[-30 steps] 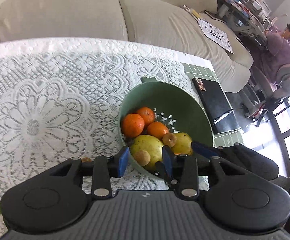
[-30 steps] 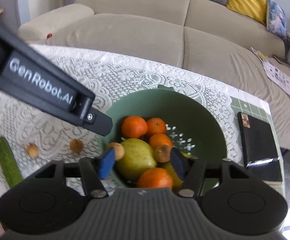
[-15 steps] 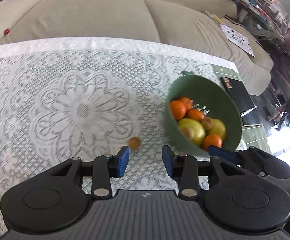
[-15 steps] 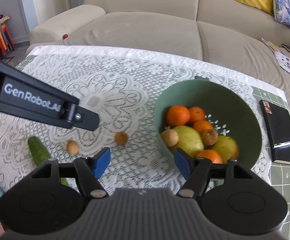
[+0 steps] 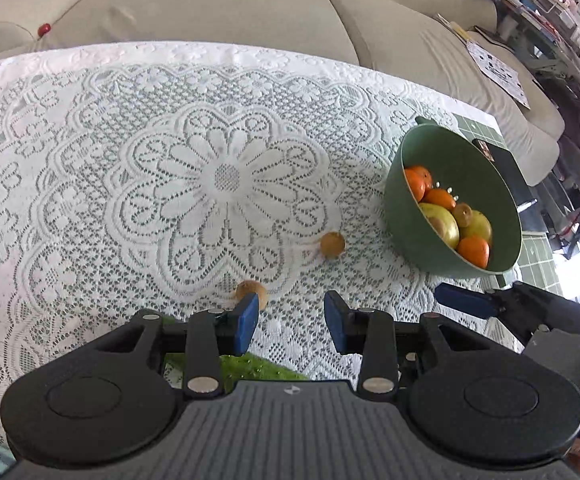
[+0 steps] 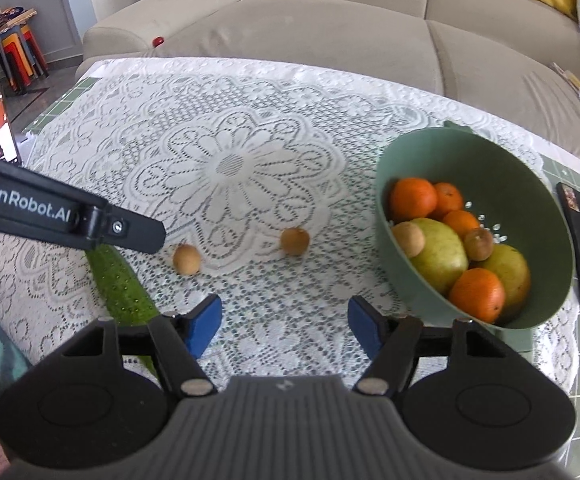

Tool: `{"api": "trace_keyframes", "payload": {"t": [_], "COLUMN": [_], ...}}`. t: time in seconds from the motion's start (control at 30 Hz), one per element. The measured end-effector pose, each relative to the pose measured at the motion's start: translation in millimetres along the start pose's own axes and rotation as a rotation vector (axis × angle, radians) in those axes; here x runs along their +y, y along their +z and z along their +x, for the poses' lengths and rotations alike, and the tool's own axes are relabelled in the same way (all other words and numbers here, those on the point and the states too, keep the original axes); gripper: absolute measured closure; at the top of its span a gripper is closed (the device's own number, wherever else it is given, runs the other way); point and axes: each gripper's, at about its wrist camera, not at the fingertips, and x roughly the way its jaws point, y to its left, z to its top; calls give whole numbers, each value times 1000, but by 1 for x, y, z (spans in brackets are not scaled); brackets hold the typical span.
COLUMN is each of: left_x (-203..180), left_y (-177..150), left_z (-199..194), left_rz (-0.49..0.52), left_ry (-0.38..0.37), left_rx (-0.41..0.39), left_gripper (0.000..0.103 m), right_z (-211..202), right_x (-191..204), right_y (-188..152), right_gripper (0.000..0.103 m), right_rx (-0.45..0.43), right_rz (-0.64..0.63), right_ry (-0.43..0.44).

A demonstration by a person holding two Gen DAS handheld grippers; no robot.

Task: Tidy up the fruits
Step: 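Withdraw both tools from the colander back over the remaining brown fruits, then grasp a small brown fruit with the left tool while the right tool grasps another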

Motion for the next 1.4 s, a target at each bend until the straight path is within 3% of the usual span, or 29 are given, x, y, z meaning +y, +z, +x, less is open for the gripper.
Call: {"api": "trace_keyframes", "payload": {"t": [0.1,0.37,0.53,1.0,1.2,1.4], "left_x": [6,18,19,20,23,26], "left_y": [-2,-10,-10,-6,-3,-1], "left_z": [3,17,28,66,72,77], "left_rz": [-3,-14,-7,-19,-17,-28], "left_ry": [-19,-68,-53,16,29,52], "left_rx": [12,40,44,76,90,99], "left_gripper": [59,68,70,70,79,80], "right_z": [5,20,29,49,61,73], "right_x": [4,13,14,7,7,7], "right_y": [1,0,1,12,18,25], "right_gripper": [42,66,73,74,74,74], "right_rx": [16,51,53,5,-12,-13], "right_rz": [-11,-28,-48,-155,-246,-277], "right_ry": [14,76,79,50,1,-12]}}
